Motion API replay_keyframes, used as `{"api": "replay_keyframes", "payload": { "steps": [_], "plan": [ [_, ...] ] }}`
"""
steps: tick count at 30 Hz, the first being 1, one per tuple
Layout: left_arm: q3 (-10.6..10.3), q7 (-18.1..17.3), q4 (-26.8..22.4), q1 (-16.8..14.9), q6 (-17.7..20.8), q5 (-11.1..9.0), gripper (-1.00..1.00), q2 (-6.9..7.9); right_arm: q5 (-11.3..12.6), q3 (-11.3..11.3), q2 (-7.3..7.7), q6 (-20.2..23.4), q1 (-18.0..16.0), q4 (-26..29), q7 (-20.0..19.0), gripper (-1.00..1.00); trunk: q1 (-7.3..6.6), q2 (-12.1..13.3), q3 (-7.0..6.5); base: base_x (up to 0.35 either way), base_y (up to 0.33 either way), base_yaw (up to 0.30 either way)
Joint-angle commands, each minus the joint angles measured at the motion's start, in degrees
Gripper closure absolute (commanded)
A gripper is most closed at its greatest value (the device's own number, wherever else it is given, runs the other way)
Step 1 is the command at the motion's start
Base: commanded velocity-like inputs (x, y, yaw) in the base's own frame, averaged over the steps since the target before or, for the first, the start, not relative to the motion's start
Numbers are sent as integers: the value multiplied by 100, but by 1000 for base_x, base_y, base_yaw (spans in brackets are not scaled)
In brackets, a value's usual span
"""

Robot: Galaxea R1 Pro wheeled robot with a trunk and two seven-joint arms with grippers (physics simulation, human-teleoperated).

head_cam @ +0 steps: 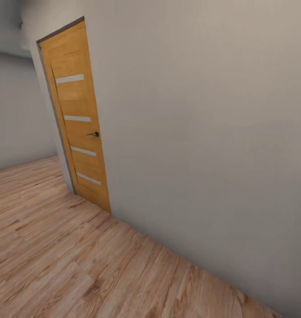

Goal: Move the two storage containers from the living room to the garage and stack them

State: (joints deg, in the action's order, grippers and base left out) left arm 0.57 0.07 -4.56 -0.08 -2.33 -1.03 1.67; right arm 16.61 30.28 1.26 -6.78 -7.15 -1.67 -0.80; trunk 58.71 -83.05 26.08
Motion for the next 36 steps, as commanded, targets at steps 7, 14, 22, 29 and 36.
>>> {"api": "replay_keyframes", "payload": {
  "steps": [7, 14, 22, 29, 36],
  "plan": [
    [-3, 30, -1, -1, -13, -7, -100, 0, 54, 48, -1, -34, -6, -14, -8, -100, 2, -3, 5, 198, 0, 271],
    [-4, 45, -1, -1, -13, 0, -100, 6, 53, 48, 4, -34, -6, -13, -8, -100, 2, -3, 5, 138, 0, 271],
    [-4, 51, -1, -1, -15, -13, -100, 8, 48, 52, -5, -34, -6, -16, -2, -100, 2, -3, 5, 142, 0, 271],
    [1, 54, 2, -1, -154, -29, -100, 10, 62, 49, 0, -34, -6, -12, -3, -100, 2, -3, 5, 189, 0, 271],
    [-4, 59, 7, -1, -340, -42, -100, 3, 62, 48, -2, -41, -6, -10, 0, -100, 2, -3, 5, 285, 0, 271]
  ]
}}
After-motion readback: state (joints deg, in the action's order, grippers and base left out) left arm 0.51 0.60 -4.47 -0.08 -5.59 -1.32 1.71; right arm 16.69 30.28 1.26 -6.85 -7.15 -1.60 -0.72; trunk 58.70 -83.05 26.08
